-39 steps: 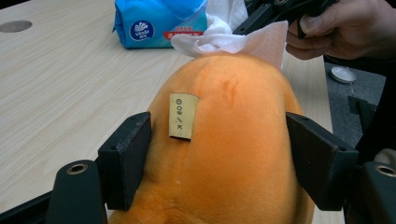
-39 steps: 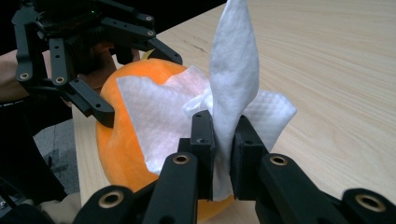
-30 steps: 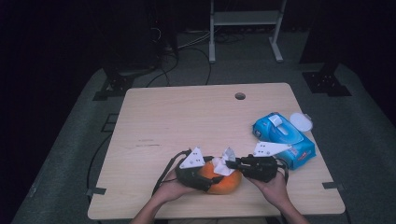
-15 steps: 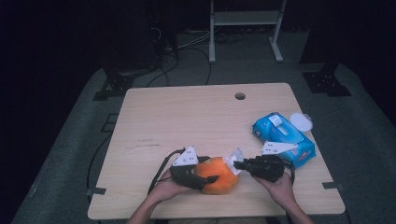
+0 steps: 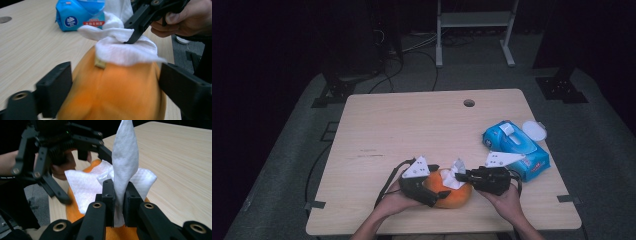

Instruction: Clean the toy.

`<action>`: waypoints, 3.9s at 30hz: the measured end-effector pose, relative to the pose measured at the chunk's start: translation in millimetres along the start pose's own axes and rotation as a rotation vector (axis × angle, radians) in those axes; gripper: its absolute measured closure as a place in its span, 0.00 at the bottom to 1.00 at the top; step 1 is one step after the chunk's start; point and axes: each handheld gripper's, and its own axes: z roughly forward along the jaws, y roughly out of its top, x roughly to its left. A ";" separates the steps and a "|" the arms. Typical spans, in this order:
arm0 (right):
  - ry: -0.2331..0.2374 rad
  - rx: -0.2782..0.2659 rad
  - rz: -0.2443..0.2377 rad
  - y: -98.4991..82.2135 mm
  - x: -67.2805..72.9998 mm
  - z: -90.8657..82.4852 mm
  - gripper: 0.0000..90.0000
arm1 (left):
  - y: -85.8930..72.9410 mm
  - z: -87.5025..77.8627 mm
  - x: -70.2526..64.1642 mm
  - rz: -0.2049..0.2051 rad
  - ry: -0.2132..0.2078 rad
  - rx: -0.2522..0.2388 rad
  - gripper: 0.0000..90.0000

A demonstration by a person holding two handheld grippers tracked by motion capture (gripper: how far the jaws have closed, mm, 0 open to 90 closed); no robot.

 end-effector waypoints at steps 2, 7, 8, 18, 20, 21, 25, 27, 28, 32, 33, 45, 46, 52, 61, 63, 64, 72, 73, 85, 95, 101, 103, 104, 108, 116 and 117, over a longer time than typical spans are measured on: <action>-0.008 -0.002 0.012 -1.8 -3.7 -3.2 0.90 | -3.8 -2.1 6.2 -0.026 -0.009 -0.002 0.11; -0.020 -0.005 0.033 -3.2 -9.5 -4.8 0.89 | -7.9 1.8 7.8 -0.049 -0.034 0.004 0.24; -0.026 -0.006 0.030 -2.3 -8.6 -4.5 0.89 | -7.0 2.4 6.3 -0.041 -0.028 0.006 0.25; -0.022 -0.009 -0.041 5.9 5.7 -0.9 0.89 | -5.7 6.4 -4.4 0.012 -0.036 -0.008 0.24; -0.034 -0.001 -0.034 2.3 1.5 -3.1 0.89 | -10.0 4.8 3.1 -0.026 -0.058 -0.019 0.17; -0.035 -0.001 -0.023 0.9 -0.8 -4.8 0.89 | -12.0 5.8 6.4 -0.056 -0.065 -0.013 0.12; -0.050 -0.003 0.006 -2.6 -7.5 -9.3 0.89 | -16.0 8.0 12.3 -0.094 -0.100 -0.025 0.16; -0.055 0.001 0.002 -1.8 -6.8 -9.6 0.89 | -14.4 8.3 9.7 -0.071 -0.087 -0.021 0.22; -0.062 0.002 -0.008 -0.3 -5.0 -9.9 0.89 | -13.9 8.4 8.6 -0.064 -0.080 -0.016 0.25; -0.045 -0.021 -0.040 6.5 6.4 -6.4 0.89 | -8.3 11.3 -0.2 -0.020 -0.052 -0.004 0.29; -0.031 -0.028 -0.050 8.4 9.9 -4.9 0.89 | -7.2 12.2 -2.7 -0.009 -0.047 -0.005 0.29; -0.051 0.005 -0.051 3.0 2.7 -8.1 0.90 | -13.4 11.6 0.8 -0.032 -0.103 -0.027 0.20; -0.051 0.008 -0.051 3.4 3.1 -7.8 0.90 | -13.3 11.7 0.3 -0.026 -0.098 -0.024 0.21; -0.007 -0.022 -0.064 10.3 15.3 -3.5 0.89 | -7.2 13.2 -5.7 0.000 -0.049 -0.014 0.33; -0.021 -0.031 -0.070 11.8 10.5 -5.7 0.90 | 0.9 7.2 -8.5 0.000 -0.010 -0.042 0.39; -0.040 -0.034 -0.070 11.8 8.5 -9.1 0.90 | 4.3 4.7 -10.4 0.020 0.000 -0.046 0.40; -0.050 -0.036 -0.069 11.5 7.8 -10.5 0.90 | 6.4 2.3 -11.6 0.029 0.006 -0.051 0.40; -0.041 -0.064 -0.084 14.2 15.3 -10.6 0.90 | 12.7 -4.3 -17.2 0.056 0.035 -0.055 0.41; -0.043 -0.058 -0.085 13.7 16.0 -8.8 0.90 | 12.1 -3.9 -16.8 0.054 0.035 -0.051 0.40; -0.056 -0.014 -0.050 4.3 3.8 -5.7 0.90 | -3.7 -5.5 8.2 -0.102 -0.049 -0.022 0.14; -0.015 -0.074 -0.060 9.5 12.9 -8.7 0.90 | 3.2 -1.0 -0.7 -0.068 -0.002 -0.029 0.34; -0.016 -0.056 -0.075 7.9 10.6 -9.0 0.90 | 4.3 1.9 -2.7 -0.060 -0.022 -0.024 0.25; -0.027 -0.048 -0.062 4.4 7.5 -9.0 0.90 | 3.3 0.8 0.1 -0.067 -0.036 -0.023 0.19; -0.025 -0.045 -0.064 3.9 7.7 -8.4 0.90 | 2.2 0.4 1.8 -0.071 -0.043 -0.023 0.16; -0.035 -0.037 -0.070 3.6 8.1 -9.1 0.91 | -7.2 2.2 12.6 -0.130 -0.067 0.011 0.06; -0.041 -0.047 -0.042 1.5 1.9 -14.4 0.90 | -14.0 9.2 16.0 -0.157 -0.114 -0.011 0.17; -0.044 -0.054 -0.036 2.2 1.3 -15.4 0.90 | -12.1 7.6 14.6 -0.141 -0.102 -0.015 0.22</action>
